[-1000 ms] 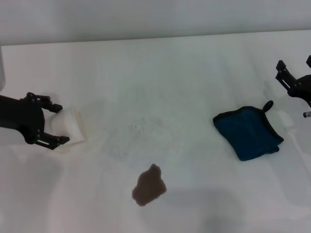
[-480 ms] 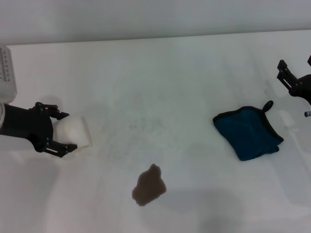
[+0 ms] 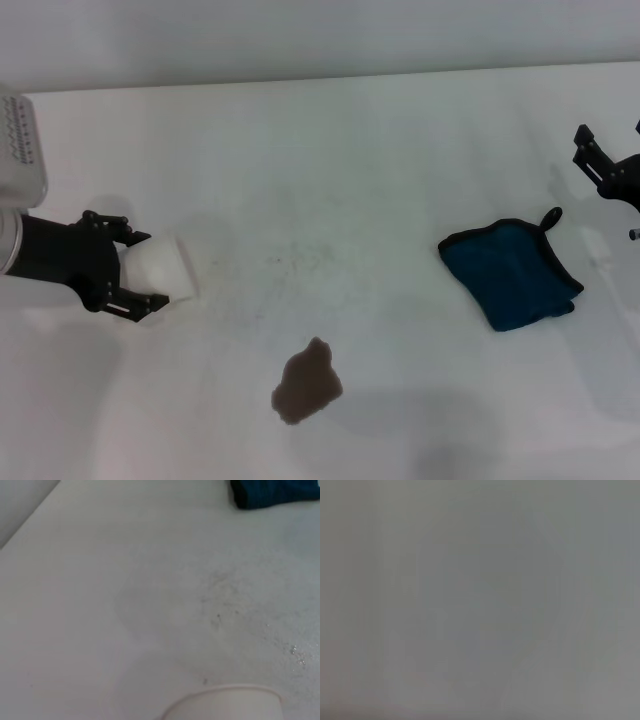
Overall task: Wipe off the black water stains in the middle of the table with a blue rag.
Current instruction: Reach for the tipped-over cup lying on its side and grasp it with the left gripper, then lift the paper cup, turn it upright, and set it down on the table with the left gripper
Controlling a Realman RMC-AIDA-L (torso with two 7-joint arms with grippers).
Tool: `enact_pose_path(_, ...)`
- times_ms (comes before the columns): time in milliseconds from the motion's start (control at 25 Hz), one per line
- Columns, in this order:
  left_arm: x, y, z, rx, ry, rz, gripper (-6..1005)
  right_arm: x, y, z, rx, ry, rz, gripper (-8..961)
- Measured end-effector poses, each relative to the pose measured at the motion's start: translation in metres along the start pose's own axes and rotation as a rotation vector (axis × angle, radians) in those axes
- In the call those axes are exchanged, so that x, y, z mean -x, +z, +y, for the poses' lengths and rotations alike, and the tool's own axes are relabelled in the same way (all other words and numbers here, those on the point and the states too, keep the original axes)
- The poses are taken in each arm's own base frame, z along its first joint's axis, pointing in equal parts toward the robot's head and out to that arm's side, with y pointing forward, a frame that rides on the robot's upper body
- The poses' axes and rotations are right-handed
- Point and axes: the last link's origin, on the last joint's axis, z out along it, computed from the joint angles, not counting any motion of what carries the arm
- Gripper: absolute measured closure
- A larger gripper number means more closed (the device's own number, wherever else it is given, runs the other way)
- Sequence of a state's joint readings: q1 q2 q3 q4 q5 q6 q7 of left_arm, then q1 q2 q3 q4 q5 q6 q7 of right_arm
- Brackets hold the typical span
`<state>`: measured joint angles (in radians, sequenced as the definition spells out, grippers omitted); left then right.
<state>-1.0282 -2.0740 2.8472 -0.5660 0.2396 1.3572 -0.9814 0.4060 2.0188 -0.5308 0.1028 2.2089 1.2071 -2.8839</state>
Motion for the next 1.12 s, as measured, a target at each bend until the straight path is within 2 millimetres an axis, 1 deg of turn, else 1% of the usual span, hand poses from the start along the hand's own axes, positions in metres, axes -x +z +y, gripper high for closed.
enact_pose_path(360, -0.006, 0.001, -0.003, -0.01, -0.01, 0.023, 153, 0.001, 0.001, -0.002, -0.003, -0.008, -0.002, 98)
enact_pose_path(560, -0.011, 0.002, -0.004, -0.02, -0.021, 0.058, 194, 0.001, 0.001, -0.002, -0.002, -0.008, -0.001, 98)
enact_pose_path(800, -0.026, -0.004, -0.006, -0.033, -0.046, 0.186, 227, 0.002, 0.002, -0.002, -0.002, -0.01, -0.003, 98)
enact_pose_path(920, -0.033, -0.006, -0.006, -0.037, -0.056, 0.25, 228, 0.002, 0.003, -0.002, -0.001, -0.01, -0.005, 98)
enact_pose_path(1120, -0.04, -0.007, -0.005, -0.07, -0.089, 0.376, 229, 0.004, 0.005, -0.002, 0.001, -0.017, -0.012, 98)
